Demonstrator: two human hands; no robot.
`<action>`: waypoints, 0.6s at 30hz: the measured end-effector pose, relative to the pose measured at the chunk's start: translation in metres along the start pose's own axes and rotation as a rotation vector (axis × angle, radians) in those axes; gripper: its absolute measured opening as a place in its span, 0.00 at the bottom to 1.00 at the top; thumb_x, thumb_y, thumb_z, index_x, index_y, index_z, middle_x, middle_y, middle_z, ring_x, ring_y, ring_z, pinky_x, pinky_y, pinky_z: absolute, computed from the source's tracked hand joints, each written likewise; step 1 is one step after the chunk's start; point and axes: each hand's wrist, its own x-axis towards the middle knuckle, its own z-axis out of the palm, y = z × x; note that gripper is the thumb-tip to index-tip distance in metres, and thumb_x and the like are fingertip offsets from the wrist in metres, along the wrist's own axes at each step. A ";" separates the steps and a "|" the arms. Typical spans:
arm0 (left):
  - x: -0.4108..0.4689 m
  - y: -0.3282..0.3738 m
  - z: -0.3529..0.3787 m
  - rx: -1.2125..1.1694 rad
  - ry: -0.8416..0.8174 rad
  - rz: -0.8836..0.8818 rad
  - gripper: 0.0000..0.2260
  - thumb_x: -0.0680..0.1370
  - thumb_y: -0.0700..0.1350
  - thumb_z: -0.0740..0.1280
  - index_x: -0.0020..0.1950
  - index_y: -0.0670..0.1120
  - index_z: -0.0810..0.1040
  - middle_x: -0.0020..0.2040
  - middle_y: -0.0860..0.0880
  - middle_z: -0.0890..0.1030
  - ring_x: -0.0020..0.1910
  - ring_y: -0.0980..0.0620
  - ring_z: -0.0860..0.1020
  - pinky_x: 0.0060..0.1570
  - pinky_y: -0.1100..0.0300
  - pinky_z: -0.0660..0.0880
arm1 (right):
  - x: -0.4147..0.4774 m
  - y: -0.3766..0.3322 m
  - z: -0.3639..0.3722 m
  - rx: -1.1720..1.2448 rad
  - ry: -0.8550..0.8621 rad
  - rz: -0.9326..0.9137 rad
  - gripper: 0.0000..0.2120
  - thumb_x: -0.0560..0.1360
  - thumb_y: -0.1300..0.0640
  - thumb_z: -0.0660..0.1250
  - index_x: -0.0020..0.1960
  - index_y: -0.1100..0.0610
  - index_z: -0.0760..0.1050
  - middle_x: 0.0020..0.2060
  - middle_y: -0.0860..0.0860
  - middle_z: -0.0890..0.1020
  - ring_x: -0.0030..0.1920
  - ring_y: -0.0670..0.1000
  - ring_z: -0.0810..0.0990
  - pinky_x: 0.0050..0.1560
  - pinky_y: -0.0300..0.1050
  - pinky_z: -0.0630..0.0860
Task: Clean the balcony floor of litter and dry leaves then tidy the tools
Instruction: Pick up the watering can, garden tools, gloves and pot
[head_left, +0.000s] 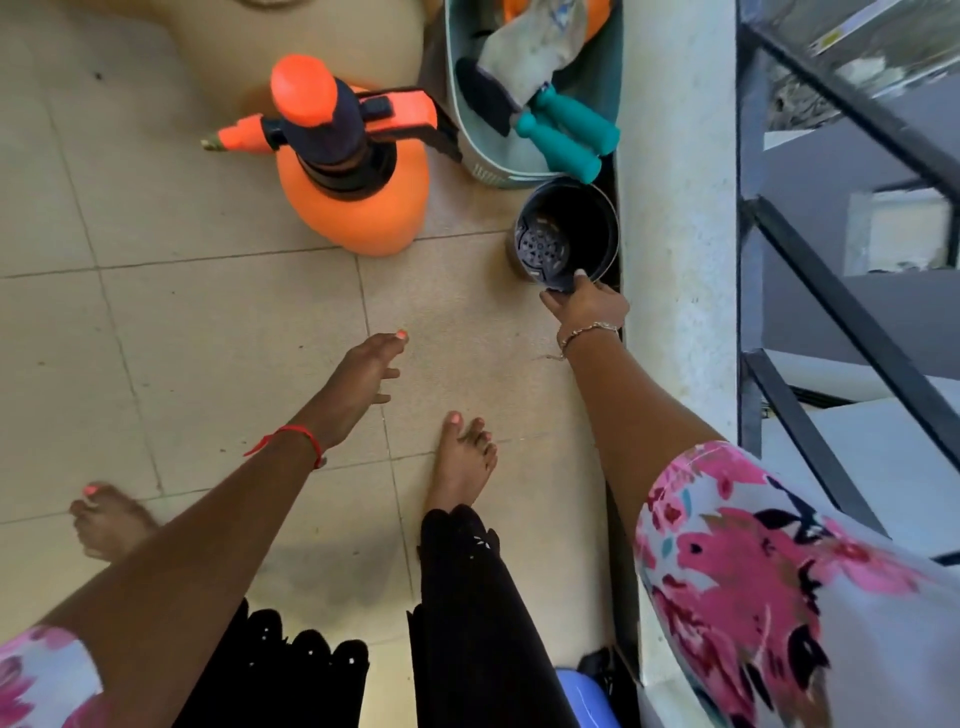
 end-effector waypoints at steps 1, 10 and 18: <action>-0.002 0.001 0.000 -0.007 -0.003 -0.004 0.20 0.82 0.53 0.55 0.70 0.45 0.68 0.66 0.49 0.70 0.60 0.49 0.71 0.55 0.54 0.69 | -0.002 -0.002 -0.002 -0.019 -0.033 0.040 0.20 0.78 0.61 0.62 0.67 0.69 0.66 0.57 0.64 0.76 0.53 0.64 0.79 0.46 0.55 0.80; -0.085 0.045 -0.031 -0.036 0.004 0.104 0.04 0.78 0.44 0.64 0.52 0.47 0.75 0.53 0.49 0.76 0.53 0.50 0.74 0.47 0.57 0.69 | -0.138 0.006 -0.021 -1.086 -0.214 -0.432 0.23 0.80 0.51 0.57 0.65 0.68 0.67 0.63 0.63 0.72 0.63 0.61 0.72 0.62 0.52 0.69; -0.317 0.151 -0.163 0.329 0.107 0.456 0.09 0.77 0.40 0.65 0.56 0.39 0.78 0.49 0.47 0.77 0.49 0.52 0.75 0.42 0.71 0.67 | -0.412 -0.069 0.012 -1.668 -0.512 -1.226 0.23 0.80 0.45 0.53 0.65 0.62 0.66 0.64 0.60 0.70 0.63 0.60 0.69 0.60 0.55 0.66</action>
